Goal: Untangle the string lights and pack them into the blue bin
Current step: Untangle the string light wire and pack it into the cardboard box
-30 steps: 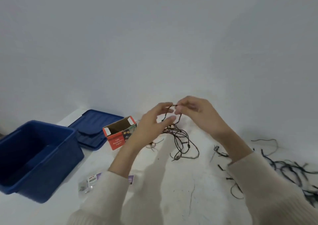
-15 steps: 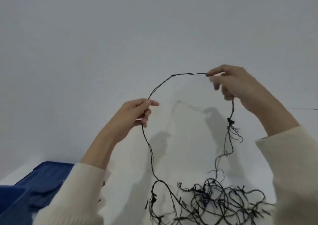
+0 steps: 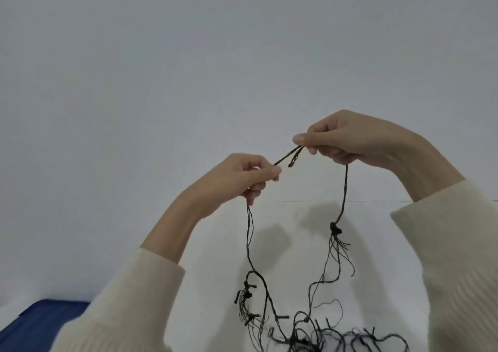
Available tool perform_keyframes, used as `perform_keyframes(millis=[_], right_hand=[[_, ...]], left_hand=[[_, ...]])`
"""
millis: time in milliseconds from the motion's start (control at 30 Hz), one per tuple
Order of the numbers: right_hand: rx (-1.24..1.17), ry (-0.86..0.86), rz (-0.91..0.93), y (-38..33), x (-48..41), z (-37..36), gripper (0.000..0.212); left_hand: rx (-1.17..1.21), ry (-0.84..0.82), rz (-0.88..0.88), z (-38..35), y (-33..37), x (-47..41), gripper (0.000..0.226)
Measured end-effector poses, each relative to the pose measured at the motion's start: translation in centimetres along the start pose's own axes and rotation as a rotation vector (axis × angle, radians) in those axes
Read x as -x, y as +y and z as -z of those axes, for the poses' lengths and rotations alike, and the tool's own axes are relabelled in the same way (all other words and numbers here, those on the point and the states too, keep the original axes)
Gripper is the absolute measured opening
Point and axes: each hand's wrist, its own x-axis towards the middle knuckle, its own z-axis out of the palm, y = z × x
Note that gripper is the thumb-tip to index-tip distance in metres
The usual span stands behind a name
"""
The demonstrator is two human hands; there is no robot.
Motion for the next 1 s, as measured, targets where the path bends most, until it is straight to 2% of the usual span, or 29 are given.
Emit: perform_keyframes(millis=[67,167,233,267,333,367,400,467,500,567,633,700,767,833,933,1000], right_hand=[[-0.19,0.211,0.01,0.8,-0.1,1.0,0.035],[-0.506,0.662,0.001,2.3,-0.2,3.0,0.034],[-0.484,0.811,0.001,3.4,0.0,3.6,0.033],[-0.392,0.8,-0.009,3.6,0.1,3.6,0.03],[-0.149,0.623,-0.034,3.3,0.5,2.6,0.016],[-0.064,0.497,-0.045,2.9,0.6,1.7,0.017],[-0.011,0.372,-0.049,2.4,0.5,0.8,0.027],[0.028,0.149,-0.047,1.3,0.2,-1.1,0.043],[0.026,0.048,-0.043,0.9,0.1,-2.0,0.044],[-0.014,-0.08,-0.013,0.8,-0.4,-3.1,0.033],[-0.143,-0.055,0.022,1.2,-0.7,-2.9,0.027],[-0.369,0.073,0.024,1.9,-0.8,-1.5,0.03],[-0.594,0.218,0.013,2.6,-0.6,0.4,0.031],[-0.717,0.381,0.0,3.2,-0.4,1.9,0.031],[-0.703,0.594,0.024,4.1,-0.3,2.6,0.031],[-0.46,0.617,0.053,4.2,0.0,2.5,0.029]], left_hand=[[0.027,-0.021,0.062,0.7,-2.4,0.9,0.02],[-0.013,-0.063,0.184,2.1,-5.9,2.5,0.02],[-0.073,-0.024,0.222,2.9,-7.1,3.1,0.023],[-0.078,0.025,0.213,3.2,-7.2,3.0,0.024],[-0.03,0.157,0.149,3.3,-6.4,2.1,0.025],[-0.01,0.206,0.099,3.1,-5.4,1.4,0.025],[-0.005,0.227,0.043,2.7,-4.1,0.6,0.025],[-0.024,0.196,-0.066,1.8,-1.2,-0.9,0.022],[-0.05,0.165,-0.109,1.3,0.2,-1.6,0.022],[-0.114,0.132,-0.167,0.8,2.2,-2.5,0.022],[-0.144,0.155,-0.184,1.1,2.6,-2.9,0.022],[-0.142,0.148,-0.141,1.8,1.6,-2.6,0.02],[-0.155,0.06,-0.048,2.3,-0.3,-1.7,0.018],[-0.156,-0.029,0.039,2.5,-2.5,-1.0,0.018],[-0.212,-0.091,0.155,3.1,-4.7,-0.2,0.02],[-0.237,0.011,0.154,3.4,-5.0,-0.4,0.021]])
